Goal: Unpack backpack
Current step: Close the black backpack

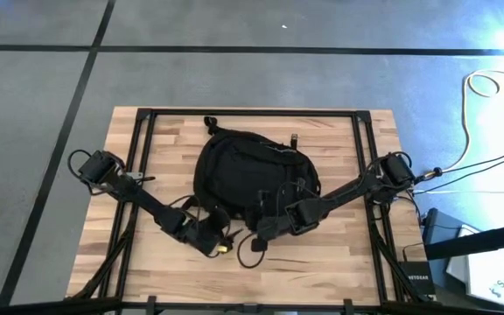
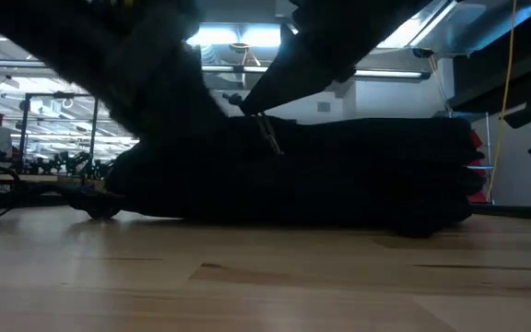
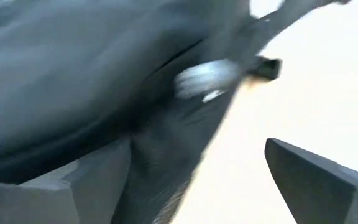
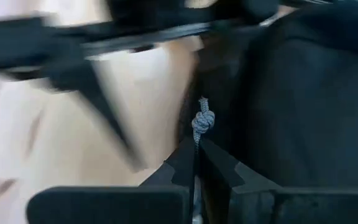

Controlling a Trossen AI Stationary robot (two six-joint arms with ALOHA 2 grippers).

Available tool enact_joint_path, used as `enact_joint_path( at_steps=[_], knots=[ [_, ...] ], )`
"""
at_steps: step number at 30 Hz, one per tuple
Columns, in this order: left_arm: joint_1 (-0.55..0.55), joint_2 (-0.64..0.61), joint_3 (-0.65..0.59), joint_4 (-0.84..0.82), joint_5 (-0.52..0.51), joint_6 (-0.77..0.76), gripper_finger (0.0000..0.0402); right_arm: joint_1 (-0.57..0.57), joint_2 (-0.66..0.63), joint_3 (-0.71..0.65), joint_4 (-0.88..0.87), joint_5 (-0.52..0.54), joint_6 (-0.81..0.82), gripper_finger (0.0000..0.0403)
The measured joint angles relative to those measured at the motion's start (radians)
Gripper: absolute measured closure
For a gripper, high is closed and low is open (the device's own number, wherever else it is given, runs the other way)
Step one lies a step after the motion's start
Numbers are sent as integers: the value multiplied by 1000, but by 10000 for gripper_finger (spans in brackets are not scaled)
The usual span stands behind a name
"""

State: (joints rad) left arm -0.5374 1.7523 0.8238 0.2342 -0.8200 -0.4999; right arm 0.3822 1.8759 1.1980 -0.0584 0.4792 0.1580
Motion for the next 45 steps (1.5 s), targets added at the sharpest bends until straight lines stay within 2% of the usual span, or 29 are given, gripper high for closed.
enact_joint_path(
  at_steps=[9, 16, 22, 30, 41, 45],
  knots=[
    [-52, 0, 0, 163, -11, 335, 50, 33, -15, 1, -49, 22, -5, 402],
    [-50, 0, 0, 170, -109, 479, 50, 85, -86, 1, -131, 63, -8, 403],
    [16, 0, 0, 170, -131, 464, 50, 90, -101, 1, -135, 71, -8, 403],
    [76, 61, 1, 171, -71, 455, 50, 90, -101, 1, -135, 97, -8, 403],
    [87, 108, 1, 176, -61, 397, 50, 90, -101, 1, -127, 93, -8, 403],
    [86, 109, 1, 176, -109, 378, 53, 90, -101, 1, -126, 93, -8, 403]
  ],
)
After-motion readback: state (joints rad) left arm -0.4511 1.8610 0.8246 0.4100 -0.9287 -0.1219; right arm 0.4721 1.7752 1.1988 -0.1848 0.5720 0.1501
